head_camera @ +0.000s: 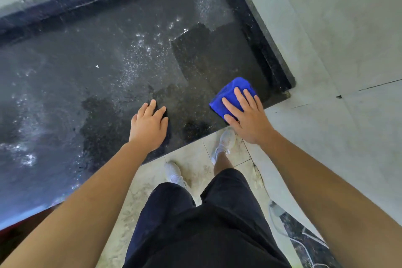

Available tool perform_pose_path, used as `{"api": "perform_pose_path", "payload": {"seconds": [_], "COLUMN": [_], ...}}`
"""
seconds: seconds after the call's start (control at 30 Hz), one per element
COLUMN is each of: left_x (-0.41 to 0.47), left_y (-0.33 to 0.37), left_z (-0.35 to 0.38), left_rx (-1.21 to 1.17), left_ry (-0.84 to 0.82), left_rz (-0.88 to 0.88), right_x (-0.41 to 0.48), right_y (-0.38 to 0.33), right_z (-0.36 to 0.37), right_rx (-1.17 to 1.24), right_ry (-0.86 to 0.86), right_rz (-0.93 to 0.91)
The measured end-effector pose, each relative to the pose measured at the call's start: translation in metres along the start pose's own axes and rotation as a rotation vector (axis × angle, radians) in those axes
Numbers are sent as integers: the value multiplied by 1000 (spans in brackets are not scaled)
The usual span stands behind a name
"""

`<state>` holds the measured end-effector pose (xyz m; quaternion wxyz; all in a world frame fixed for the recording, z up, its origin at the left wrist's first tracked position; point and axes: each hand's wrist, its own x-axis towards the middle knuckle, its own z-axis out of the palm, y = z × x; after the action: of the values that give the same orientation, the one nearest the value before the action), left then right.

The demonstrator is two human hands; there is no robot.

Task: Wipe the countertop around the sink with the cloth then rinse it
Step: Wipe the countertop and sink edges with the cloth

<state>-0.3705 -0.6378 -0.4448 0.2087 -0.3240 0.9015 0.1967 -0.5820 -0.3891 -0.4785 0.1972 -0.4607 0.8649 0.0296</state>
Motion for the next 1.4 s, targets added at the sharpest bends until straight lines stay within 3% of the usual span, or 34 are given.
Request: {"api": "perform_pose_path", "payload": {"seconds": [0.27,0.53,0.9,1.07,1.4], "left_x": [3,5,44,89,204], "left_y": [-4,1,15,41,44], "left_z": [-6,-22,-51,-53,-100], "left_rx": [53,114,140,107,51], "left_ry": [-103,-150,9,35,188], "left_rz": [19,27,220,244,-18], "right_x": [117,31,23,124,328], "right_y": [-17,-63,-40,6,24], "right_z": [-63,-22,-26,-75,-135], "right_rx": [127,22,-34,43,59], "right_ry": [-115,-73,-138,-134,-74], "right_rz": [392,141,169,220,150]}}
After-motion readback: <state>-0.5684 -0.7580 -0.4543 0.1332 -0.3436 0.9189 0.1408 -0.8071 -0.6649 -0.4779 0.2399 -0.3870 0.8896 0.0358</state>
